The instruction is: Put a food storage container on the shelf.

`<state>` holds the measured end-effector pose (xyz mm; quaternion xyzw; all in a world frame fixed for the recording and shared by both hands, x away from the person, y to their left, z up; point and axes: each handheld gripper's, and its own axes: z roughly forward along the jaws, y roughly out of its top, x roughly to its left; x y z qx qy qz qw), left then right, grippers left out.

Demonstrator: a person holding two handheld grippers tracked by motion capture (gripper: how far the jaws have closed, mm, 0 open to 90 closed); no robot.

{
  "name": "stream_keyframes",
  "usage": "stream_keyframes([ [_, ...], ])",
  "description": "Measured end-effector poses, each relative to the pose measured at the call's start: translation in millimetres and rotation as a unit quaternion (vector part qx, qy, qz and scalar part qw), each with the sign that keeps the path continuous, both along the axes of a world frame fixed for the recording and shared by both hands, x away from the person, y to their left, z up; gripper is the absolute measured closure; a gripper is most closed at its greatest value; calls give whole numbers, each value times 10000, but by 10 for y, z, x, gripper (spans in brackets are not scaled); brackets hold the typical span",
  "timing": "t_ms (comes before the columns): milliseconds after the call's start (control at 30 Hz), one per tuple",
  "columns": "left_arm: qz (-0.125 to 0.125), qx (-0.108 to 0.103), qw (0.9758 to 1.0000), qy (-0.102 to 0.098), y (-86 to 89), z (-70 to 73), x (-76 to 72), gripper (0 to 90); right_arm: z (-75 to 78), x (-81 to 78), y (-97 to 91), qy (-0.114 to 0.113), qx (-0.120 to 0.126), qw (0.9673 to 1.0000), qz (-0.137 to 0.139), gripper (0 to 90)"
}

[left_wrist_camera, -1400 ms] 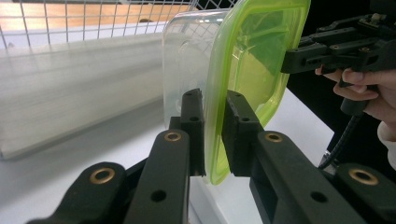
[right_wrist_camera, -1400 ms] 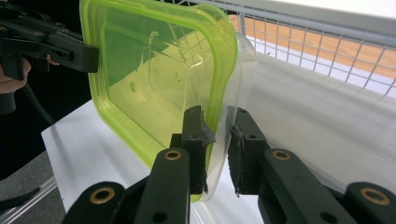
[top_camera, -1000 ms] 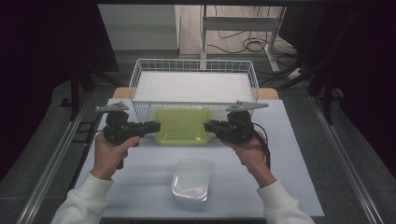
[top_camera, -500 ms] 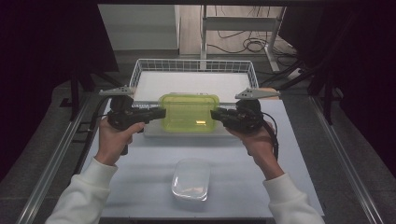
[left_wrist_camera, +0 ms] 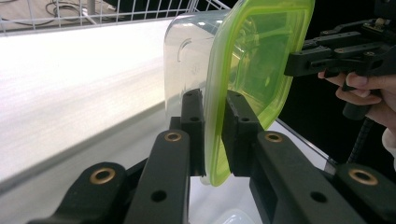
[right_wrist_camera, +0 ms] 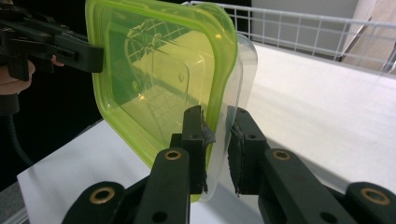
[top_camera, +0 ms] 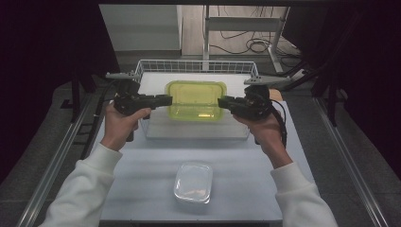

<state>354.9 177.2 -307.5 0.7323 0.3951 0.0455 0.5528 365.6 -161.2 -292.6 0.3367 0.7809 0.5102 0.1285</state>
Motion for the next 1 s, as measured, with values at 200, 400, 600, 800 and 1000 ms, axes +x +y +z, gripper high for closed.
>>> stream_keyframes([
  [200, -33, 25, 10000, -11, 3, 62, 158, 802, 67, 137, -4, -1, 33, 10000, -38, 775],
  [400, 10, 106, 9999, 40, -5, 104, 301, 804, 104, 264, 15, 59, -9, 9999, -106, 775],
  [600, -4, 62, 9999, 107, 2, 133, 427, 804, 146, 392, 8, 189, 77, 9997, -127, 779],
  [800, -11, 12, 9998, 196, 18, 154, 533, 804, 195, 484, 14, 259, 105, 9995, -148, 780],
  [1000, -1, 26, 9997, 247, 27, 164, 622, 804, 236, 574, 31, 332, 98, 9993, -159, 782],
])
